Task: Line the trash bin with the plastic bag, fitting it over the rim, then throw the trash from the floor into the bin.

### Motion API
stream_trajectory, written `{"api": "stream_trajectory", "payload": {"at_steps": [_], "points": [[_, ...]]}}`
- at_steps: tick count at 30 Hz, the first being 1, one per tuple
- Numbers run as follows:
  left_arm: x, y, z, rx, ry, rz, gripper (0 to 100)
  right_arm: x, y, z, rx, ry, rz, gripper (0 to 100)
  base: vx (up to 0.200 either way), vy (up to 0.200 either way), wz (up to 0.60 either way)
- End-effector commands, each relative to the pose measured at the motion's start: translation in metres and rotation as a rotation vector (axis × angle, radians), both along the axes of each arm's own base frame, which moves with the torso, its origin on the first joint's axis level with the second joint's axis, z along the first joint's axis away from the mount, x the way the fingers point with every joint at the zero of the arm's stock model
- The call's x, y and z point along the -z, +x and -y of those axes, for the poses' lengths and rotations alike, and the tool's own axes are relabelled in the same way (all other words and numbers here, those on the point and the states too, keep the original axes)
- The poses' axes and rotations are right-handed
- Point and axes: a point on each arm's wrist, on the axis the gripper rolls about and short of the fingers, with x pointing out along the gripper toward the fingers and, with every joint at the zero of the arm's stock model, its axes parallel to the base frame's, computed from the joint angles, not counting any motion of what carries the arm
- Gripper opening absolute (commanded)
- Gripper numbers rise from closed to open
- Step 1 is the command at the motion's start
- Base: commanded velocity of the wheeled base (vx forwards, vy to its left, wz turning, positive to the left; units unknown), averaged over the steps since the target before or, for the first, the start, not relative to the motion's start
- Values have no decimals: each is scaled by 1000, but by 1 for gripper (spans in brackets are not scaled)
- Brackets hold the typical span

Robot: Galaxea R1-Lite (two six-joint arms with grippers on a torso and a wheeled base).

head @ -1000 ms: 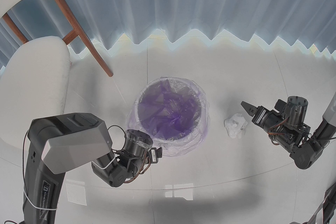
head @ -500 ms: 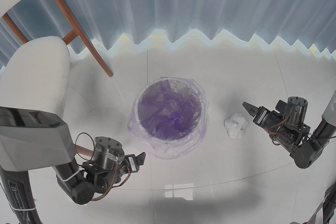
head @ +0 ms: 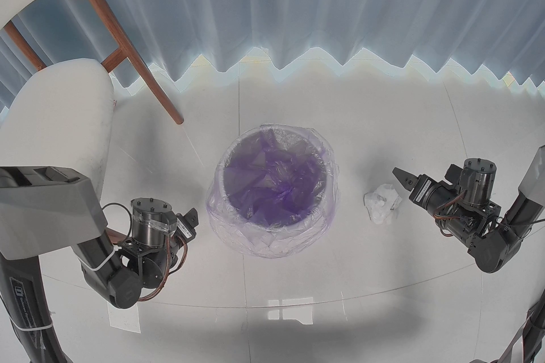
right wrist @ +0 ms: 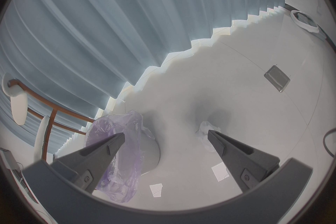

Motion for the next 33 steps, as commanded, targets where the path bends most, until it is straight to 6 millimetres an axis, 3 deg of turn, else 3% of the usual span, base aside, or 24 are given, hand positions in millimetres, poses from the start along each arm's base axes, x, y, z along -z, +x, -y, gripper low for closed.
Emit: {"api": "stream_trajectory", "payload": {"at_steps": [1, 10, 13, 18, 22, 30, 33], "points": [[16, 21, 5, -32, -32, -1, 100, 0, 0, 1, 2, 1, -1, 100, 0, 0, 0], [19, 53, 19, -24, -72, 65, 100, 0, -1, 2, 4, 0, -4, 100, 0, 0, 0], [31, 67, 23, -3, -73, 50, 100, -1, -1, 1, 4, 1, 1, 100, 0, 0, 0], [46, 86, 21, -24, -58, 11, 100, -1, 0, 1, 3, 0, 4, 100, 0, 0, 0], [53, 112, 9, -70, -58, 22, 100, -2, 0, 1, 3, 2, 9, 100, 0, 0, 0], [73, 120, 13, -68, -47, -25, 100, 0, -1, 1, 3, -1, 0, 100, 0, 0, 0], [72, 120, 13, -70, -55, -16, 100, 1, -2, 2, 4, -1, -8, 100, 0, 0, 0]]}}
